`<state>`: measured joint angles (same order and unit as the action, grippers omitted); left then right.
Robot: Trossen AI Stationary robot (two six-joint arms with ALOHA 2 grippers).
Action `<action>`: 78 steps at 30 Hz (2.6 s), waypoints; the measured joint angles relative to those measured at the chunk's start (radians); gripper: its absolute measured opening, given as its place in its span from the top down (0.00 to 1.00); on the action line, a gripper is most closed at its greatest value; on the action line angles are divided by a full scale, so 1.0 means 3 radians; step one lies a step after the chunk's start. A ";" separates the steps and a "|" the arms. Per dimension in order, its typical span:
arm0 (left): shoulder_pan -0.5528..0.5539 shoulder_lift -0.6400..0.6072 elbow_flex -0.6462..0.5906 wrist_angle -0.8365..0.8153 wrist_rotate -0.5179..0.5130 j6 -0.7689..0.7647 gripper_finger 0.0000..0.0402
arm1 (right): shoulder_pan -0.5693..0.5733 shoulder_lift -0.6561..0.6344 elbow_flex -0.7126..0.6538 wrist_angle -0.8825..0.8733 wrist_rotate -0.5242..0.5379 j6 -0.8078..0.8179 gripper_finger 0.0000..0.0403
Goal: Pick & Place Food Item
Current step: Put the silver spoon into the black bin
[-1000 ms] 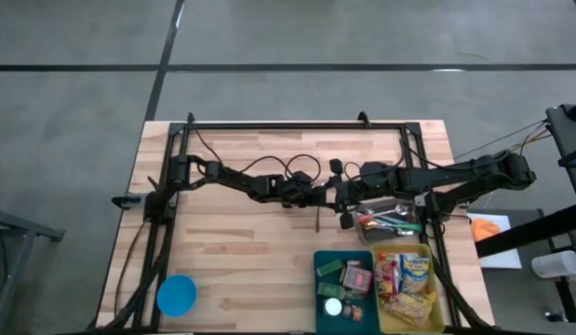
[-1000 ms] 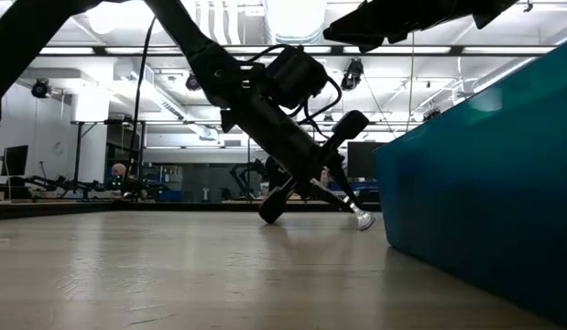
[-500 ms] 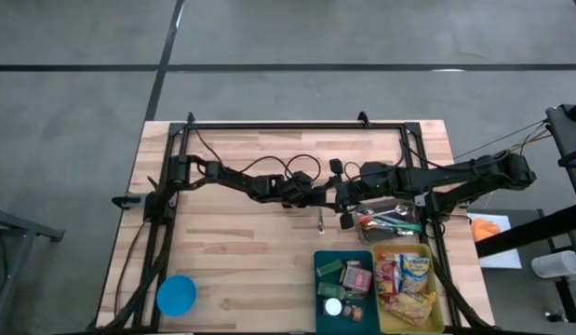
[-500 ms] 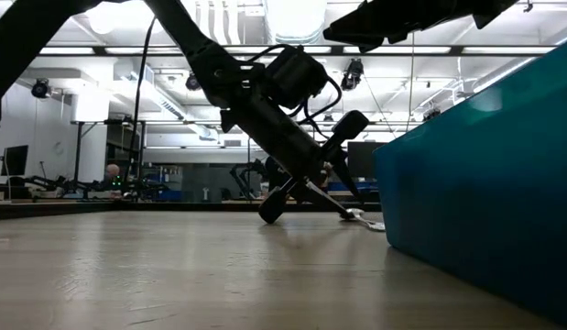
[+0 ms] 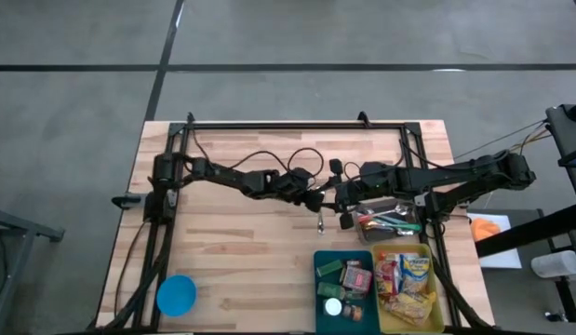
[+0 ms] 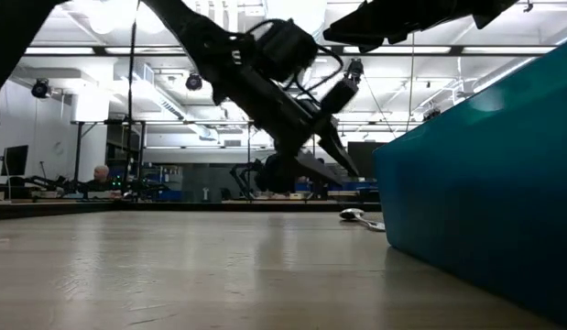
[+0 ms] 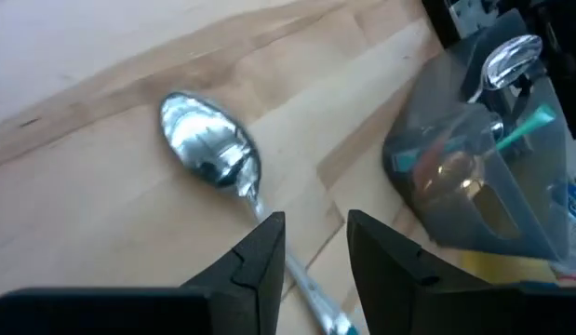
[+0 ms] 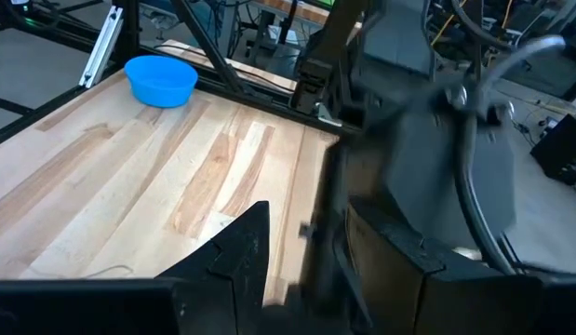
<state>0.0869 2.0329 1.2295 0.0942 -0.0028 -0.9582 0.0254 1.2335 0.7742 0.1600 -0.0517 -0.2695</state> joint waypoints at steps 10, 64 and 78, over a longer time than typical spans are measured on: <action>-0.0074 -0.0710 -0.0786 0.0406 -0.0575 0.0120 0.70 | 0.0001 0.0000 0.0000 0.0005 -0.0001 0.0000 0.65; -0.0811 -0.6380 -0.4085 -0.0117 -0.0312 0.3626 0.70 | 0.0001 0.0000 -0.0001 0.0005 0.0000 0.0000 0.65; -0.0811 -0.6350 -0.4088 -0.0215 -0.0312 0.3626 0.70 | 0.0001 0.0000 -0.0001 0.0005 -0.0001 0.0000 0.65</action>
<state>-0.1562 0.1280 0.0032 0.0296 -0.0963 0.1295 0.0257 1.2335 0.7738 0.1616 -0.0520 -0.2695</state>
